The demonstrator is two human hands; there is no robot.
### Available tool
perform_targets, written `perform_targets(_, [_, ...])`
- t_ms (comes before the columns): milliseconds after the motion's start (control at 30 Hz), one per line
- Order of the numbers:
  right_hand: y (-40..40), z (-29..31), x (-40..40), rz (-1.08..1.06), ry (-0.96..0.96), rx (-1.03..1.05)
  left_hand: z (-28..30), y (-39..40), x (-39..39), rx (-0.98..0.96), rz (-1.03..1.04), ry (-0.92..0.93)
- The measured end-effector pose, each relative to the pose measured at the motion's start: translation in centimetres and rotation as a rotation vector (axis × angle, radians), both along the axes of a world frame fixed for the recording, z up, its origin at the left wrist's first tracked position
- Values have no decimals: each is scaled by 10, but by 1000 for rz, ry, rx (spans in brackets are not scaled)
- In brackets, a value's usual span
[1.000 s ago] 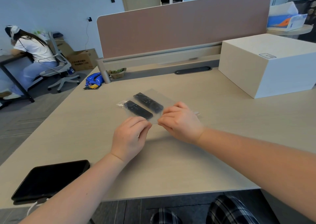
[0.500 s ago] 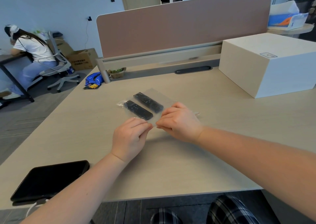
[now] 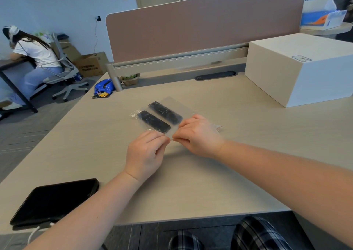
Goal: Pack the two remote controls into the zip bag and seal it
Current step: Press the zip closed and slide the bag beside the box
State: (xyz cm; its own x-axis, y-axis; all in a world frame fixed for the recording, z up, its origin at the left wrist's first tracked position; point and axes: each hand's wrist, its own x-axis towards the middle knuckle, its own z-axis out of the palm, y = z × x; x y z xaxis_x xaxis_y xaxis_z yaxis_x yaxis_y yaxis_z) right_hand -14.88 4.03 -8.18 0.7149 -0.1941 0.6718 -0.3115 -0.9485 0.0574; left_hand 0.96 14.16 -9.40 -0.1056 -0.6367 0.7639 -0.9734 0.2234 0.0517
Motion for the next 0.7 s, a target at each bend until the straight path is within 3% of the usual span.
perform_targets(400, [-14, -10, -13, -86, 151, -282, 6, 2, 3, 125, 3, -44])
perform_targets(700, [-32, -11, -53, -271, 312, -278, 2, 5, 3, 177, 28, -67])
